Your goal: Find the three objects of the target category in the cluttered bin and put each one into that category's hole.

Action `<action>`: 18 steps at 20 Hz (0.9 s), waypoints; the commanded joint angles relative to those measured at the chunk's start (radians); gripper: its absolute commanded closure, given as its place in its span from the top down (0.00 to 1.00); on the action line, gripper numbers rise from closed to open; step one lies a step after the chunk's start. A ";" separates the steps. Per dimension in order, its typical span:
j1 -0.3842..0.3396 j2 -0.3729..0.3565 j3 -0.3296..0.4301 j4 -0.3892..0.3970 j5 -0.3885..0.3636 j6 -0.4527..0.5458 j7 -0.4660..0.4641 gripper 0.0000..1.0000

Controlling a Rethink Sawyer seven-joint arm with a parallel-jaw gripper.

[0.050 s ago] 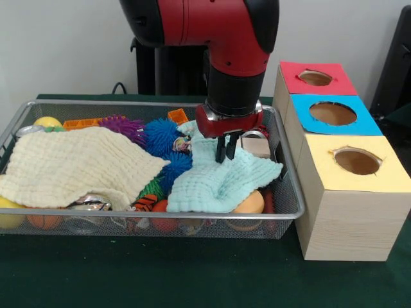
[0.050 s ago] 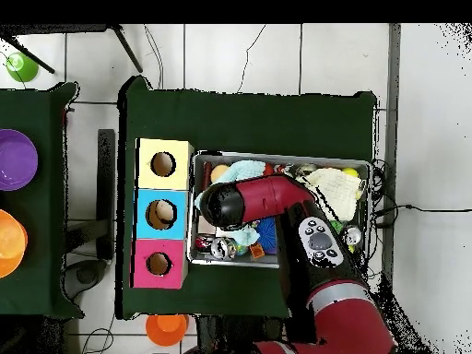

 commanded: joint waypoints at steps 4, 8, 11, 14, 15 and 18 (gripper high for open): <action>-0.086 -0.171 0.114 0.088 -0.011 0.163 -0.256 0.00; -0.144 -0.236 0.166 0.114 0.016 0.232 -0.315 0.00; -0.185 -0.273 0.202 0.126 0.019 0.275 -0.350 0.00; -0.222 -0.286 0.231 0.128 0.001 0.297 -0.377 0.00; -0.234 -0.285 0.241 0.126 -0.005 0.304 -0.388 0.00; -0.281 -0.303 0.269 0.123 -0.020 0.336 -0.433 0.00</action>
